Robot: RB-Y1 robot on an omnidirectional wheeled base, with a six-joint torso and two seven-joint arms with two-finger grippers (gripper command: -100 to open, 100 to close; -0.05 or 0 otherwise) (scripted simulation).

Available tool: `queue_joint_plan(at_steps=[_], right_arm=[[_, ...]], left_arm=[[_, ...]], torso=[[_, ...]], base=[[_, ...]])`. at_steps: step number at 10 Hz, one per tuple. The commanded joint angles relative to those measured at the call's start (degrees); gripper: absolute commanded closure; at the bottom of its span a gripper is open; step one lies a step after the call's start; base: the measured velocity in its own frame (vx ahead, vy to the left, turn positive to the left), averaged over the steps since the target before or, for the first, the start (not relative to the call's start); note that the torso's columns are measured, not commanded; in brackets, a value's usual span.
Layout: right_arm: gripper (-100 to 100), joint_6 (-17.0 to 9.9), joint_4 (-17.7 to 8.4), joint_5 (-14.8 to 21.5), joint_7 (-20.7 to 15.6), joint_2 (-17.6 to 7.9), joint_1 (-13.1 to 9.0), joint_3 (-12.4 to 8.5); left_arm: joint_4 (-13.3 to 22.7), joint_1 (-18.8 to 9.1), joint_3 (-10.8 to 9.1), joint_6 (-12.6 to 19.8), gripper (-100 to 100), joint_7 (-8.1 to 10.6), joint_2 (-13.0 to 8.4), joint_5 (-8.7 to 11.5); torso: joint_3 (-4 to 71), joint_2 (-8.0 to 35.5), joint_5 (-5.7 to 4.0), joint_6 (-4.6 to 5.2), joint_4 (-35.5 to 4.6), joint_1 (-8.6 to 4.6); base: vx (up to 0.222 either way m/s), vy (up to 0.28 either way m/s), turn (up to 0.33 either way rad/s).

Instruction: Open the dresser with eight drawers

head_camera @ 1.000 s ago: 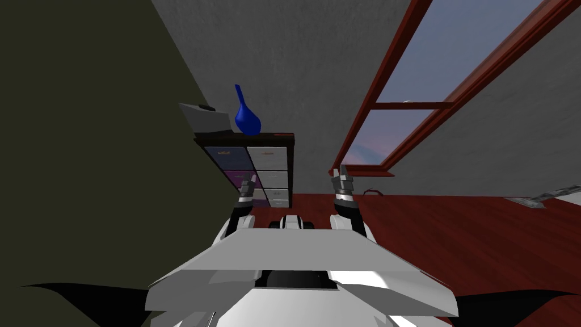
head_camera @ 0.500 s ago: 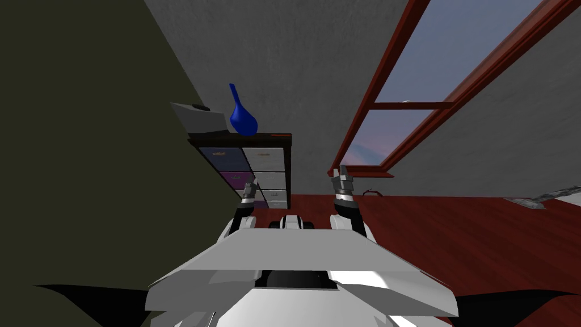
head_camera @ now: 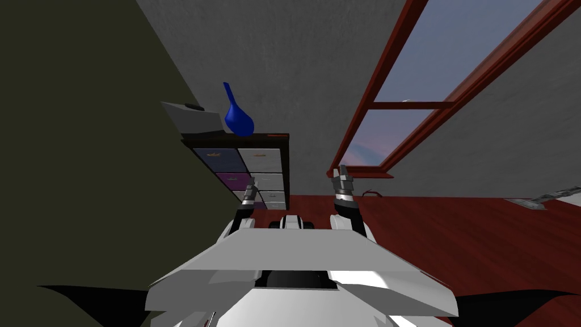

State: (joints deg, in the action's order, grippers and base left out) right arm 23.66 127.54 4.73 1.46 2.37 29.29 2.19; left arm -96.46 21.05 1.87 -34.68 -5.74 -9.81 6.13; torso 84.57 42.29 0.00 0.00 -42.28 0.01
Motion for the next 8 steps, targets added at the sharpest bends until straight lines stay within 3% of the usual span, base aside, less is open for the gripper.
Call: queue_joint_plan(at_steps=[1,5,8], right_arm=[[0,0.0,0.0,0.0,0.0,0.0,0.0,0.0],[0,0.0,0.0,0.0,0.0,0.0,0.0,0.0],[0,0.0,0.0,0.0,0.0,0.0,0.0,0.0]], left_arm=[[3.29,-0.9,-0.08,0.18,-100,0.37,-0.18,0.09],[7.97,-1.83,-0.12,0.36,-100,0.94,1.68,0.25],[11.03,-2.43,-0.14,0.44,-100,1.31,5.33,0.36]], torso=[[0.01,-0.02,0.0,0.0,0.0,-0.01],[0.02,-0.04,-0.01,0.0,0.01,-0.03],[-0.01,0.02,-0.01,0.0,-0.01,-0.02]], base=[[0.032,-0.045,-0.004],[0.037,-0.055,-0.003],[0.033,-0.05,-0.001]])
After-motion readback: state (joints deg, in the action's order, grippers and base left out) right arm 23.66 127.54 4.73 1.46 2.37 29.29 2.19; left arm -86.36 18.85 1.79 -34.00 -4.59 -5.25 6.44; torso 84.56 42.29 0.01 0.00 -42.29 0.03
